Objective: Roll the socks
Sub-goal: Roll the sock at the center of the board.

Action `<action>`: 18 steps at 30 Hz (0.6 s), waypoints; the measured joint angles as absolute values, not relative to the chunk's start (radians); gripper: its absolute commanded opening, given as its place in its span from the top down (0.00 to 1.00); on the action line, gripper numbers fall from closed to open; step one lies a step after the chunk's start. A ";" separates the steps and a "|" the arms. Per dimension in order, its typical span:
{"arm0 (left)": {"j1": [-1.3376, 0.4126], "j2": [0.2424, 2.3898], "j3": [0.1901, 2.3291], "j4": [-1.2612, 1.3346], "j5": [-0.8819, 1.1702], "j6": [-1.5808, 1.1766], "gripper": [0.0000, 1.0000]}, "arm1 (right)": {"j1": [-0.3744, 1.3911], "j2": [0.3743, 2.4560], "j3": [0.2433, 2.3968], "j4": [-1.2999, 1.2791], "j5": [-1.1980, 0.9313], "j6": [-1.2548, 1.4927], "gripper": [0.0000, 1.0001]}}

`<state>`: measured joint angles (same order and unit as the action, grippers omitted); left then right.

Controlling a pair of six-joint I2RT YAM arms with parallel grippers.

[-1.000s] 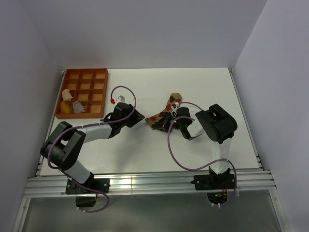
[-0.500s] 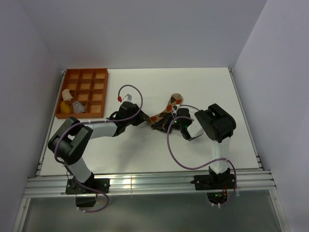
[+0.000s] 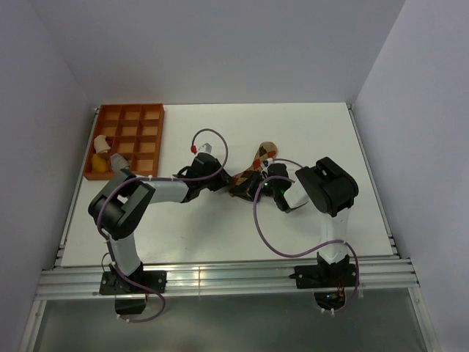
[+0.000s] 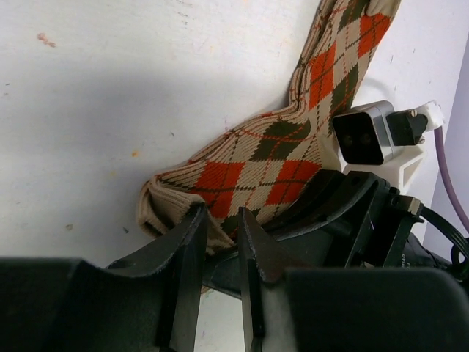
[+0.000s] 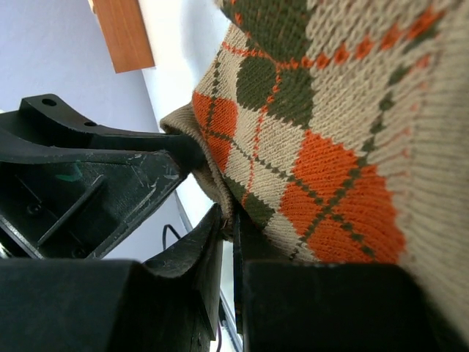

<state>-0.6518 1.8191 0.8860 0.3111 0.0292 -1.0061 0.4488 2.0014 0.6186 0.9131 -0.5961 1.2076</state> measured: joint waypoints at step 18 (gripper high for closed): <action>-0.654 1.623 0.699 0.448 -0.038 -0.985 0.56 | 0.449 1.999 0.636 0.876 -0.601 1.196 1.00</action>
<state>-0.6537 1.6234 0.6994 0.4484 -0.0380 -0.9852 0.4488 1.9991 0.6361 0.8761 -0.6010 1.1957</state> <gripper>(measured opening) 0.431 0.122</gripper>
